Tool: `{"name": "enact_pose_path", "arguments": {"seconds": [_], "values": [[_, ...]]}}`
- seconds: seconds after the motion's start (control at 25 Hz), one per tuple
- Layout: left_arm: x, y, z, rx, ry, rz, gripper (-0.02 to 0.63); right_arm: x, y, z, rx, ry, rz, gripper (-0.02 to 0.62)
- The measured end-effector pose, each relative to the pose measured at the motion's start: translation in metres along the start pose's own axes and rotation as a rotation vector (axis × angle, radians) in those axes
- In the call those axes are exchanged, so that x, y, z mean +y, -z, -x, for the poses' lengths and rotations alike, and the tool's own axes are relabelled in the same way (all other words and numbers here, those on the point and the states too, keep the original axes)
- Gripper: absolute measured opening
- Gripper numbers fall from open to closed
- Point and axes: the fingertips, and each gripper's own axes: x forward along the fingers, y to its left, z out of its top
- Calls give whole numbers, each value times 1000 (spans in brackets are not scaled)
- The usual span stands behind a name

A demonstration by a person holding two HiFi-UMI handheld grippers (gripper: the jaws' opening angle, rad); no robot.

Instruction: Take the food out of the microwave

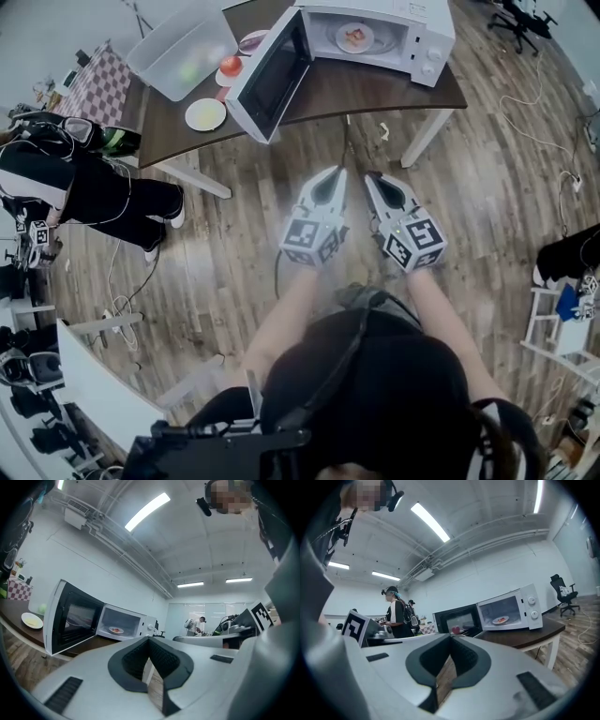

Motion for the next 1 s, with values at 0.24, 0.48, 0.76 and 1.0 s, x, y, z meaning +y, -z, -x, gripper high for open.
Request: {"name": "enact_pose_path", "arguments": {"seconds": [0.24, 0.48, 0.76, 1.0], "values": [[11, 2, -29, -6, -20, 3, 2, -31, -3, -16, 4, -6, -12, 3], [14, 6, -47, -10, -25, 11, 2, -48, -2, -25, 9, -10, -16, 3], [23, 10, -64, 6, -26, 17, 2, -60, 0, -40, 25, -9, -26, 3], [38, 6, -99, 6, -19, 18, 2, -85, -7, -62, 29, 5, -15, 3]]}}
